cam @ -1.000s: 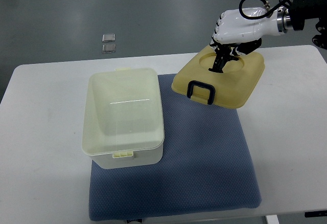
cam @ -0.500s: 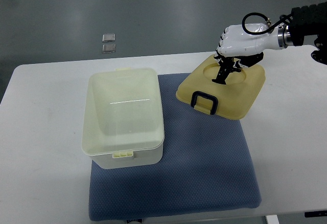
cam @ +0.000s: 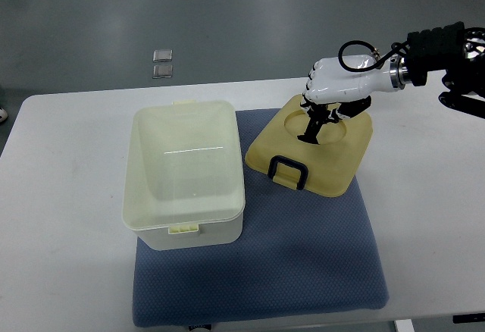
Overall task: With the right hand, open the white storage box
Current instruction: 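Carry the lid away from the box and lower it onto the cushion, then open the right hand fingers to release the lid handle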
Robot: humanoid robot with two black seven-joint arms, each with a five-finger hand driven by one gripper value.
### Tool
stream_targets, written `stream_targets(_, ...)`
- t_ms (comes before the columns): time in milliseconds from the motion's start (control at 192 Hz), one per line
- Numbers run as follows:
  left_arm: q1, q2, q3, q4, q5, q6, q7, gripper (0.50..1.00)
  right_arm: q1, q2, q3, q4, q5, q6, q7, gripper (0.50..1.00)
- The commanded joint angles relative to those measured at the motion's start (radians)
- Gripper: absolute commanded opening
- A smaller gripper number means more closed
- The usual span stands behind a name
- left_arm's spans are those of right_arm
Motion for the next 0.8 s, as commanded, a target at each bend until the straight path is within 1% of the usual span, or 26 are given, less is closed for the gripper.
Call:
stream_targets(0, 0.000, 0.000, 0.000, 0.000, 0.000, 0.000, 0.000, 1.000, -0.006, 0.001, 0.000, 0.000, 0.000, 0.000, 0.000, 0.500)
stream_targets(167, 0.000, 0.000, 0.000, 0.000, 0.000, 0.000, 0.000, 1.000, -0.013, -0.001, 0.002, -0.005, 0.008, 0.000, 0.000, 0.502)
stream_targets(172, 0.000, 0.000, 0.000, 0.000, 0.000, 0.000, 0.000, 1.000, -0.015, -0.001, 0.002, -0.005, 0.008, 0.000, 0.000, 0.519)
stream_targets(177, 0.000, 0.000, 0.000, 0.000, 0.000, 0.000, 0.000, 1.000, -0.015, -0.001, 0.002, -0.005, 0.008, 0.000, 0.000, 0.519)
stream_targets(182, 0.000, 0.000, 0.000, 0.000, 0.000, 0.000, 0.000, 1.000, -0.015, -0.001, 0.002, -0.005, 0.008, 0.000, 0.000, 0.537)
stream_targets(214, 0.000, 0.000, 0.000, 0.000, 0.000, 0.000, 0.000, 1.000, -0.021, -0.001, 0.002, -0.005, 0.009, 0.000, 0.000, 0.568)
stream_targets(286, 0.001, 0.000, 0.000, 0.000, 0.000, 0.000, 0.000, 1.000, -0.033, -0.001, 0.003, -0.005, 0.009, 0.000, 0.000, 0.576)
stream_targets(370, 0.001, 0.000, 0.000, 0.000, 0.000, 0.000, 0.000, 1.000, -0.042, 0.001, 0.003, -0.005, 0.011, 0.000, 0.000, 0.613)
stream_targets(391, 0.000, 0.000, 0.000, 0.000, 0.000, 0.000, 0.000, 1.000, -0.044, 0.003, 0.003, -0.005, 0.011, 0.000, 0.000, 0.627)
stream_targets(406, 0.000, 0.000, 0.000, 0.000, 0.000, 0.000, 0.000, 1.000, -0.047, 0.004, 0.005, -0.005, 0.011, 0.000, 0.000, 0.652)
stream_targets(422, 0.000, 0.000, 0.000, 0.000, 0.000, 0.000, 0.000, 1.000, -0.047, 0.006, 0.003, -0.005, 0.012, 0.000, 0.000, 0.660)
stream_targets(427, 0.001, 0.000, 0.000, 0.000, 0.000, 0.000, 0.000, 1.000, -0.049, 0.007, 0.005, -0.005, 0.012, 0.000, 0.000, 0.670)
stream_targets(469, 0.000, 0.000, 0.000, 0.000, 0.000, 0.000, 0.000, 1.000, -0.050, 0.013, 0.005, -0.005, 0.015, 0.000, 0.000, 0.697)
stream_targets(474, 0.000, 0.000, 0.000, 0.000, 0.000, 0.000, 0.000, 1.000, -0.050, 0.016, 0.007, -0.005, 0.017, 0.000, 0.000, 0.713)
stream_targets(479, 0.000, 0.000, 0.000, 0.000, 0.000, 0.000, 0.000, 1.000, -0.050, 0.016, 0.007, -0.005, 0.017, 0.000, 0.000, 0.713)
stream_targets(484, 0.000, 0.000, 0.000, 0.000, 0.000, 0.000, 0.001, 1.000, -0.052, 0.018, 0.008, -0.005, 0.018, 0.000, 0.000, 0.733)
stream_targets(490, 0.000, 0.000, 0.000, 0.000, 0.000, 0.000, 0.001, 1.000, -0.052, 0.018, 0.008, -0.005, 0.018, 0.000, 0.000, 0.733)
stream_targets(495, 0.000, 0.000, 0.000, 0.000, 0.000, 0.000, 0.000, 1.000, -0.052, 0.021, 0.010, -0.005, 0.018, 0.000, 0.000, 0.754)
stream_targets(500, 0.000, 0.000, 0.000, 0.000, 0.000, 0.000, 0.000, 1.000, -0.052, 0.021, 0.010, -0.005, 0.018, 0.000, 0.000, 0.754)
stream_targets(505, 0.001, 0.000, 0.000, 0.000, 0.000, 0.000, 0.000, 1.000, -0.052, 0.022, 0.011, -0.005, 0.020, 0.000, 0.000, 0.774)
stream_targets(510, 0.001, 0.000, 0.000, 0.000, 0.000, 0.000, 0.000, 1.000, -0.052, 0.022, 0.011, -0.005, 0.020, 0.000, 0.000, 0.774)
stream_targets(516, 0.000, 0.000, 0.000, 0.000, 0.000, 0.000, 0.000, 1.000, -0.053, 0.024, 0.013, -0.005, 0.020, 0.000, 0.000, 0.790)
stream_targets(547, 0.000, 0.000, 0.000, 0.000, 0.000, 0.000, 0.001, 1.000, -0.053, 0.026, 0.013, -0.005, 0.023, 0.000, 0.000, 0.821)
stream_targets(599, 0.000, 0.000, 0.000, 0.000, 0.000, 0.000, 0.000, 1.000, -0.053, 0.027, 0.013, -0.003, 0.026, 0.000, 0.000, 0.852)
stream_targets(620, 0.000, 0.000, 0.000, 0.000, 0.000, 0.000, 0.000, 1.000, -0.053, 0.027, 0.013, -0.002, 0.029, 0.000, 0.000, 0.858)
stream_targets(797, 0.000, 0.000, 0.000, 0.000, 0.000, 0.000, 0.000, 1.000, -0.047, 0.024, 0.014, 0.003, 0.032, 0.005, 0.000, 0.858)
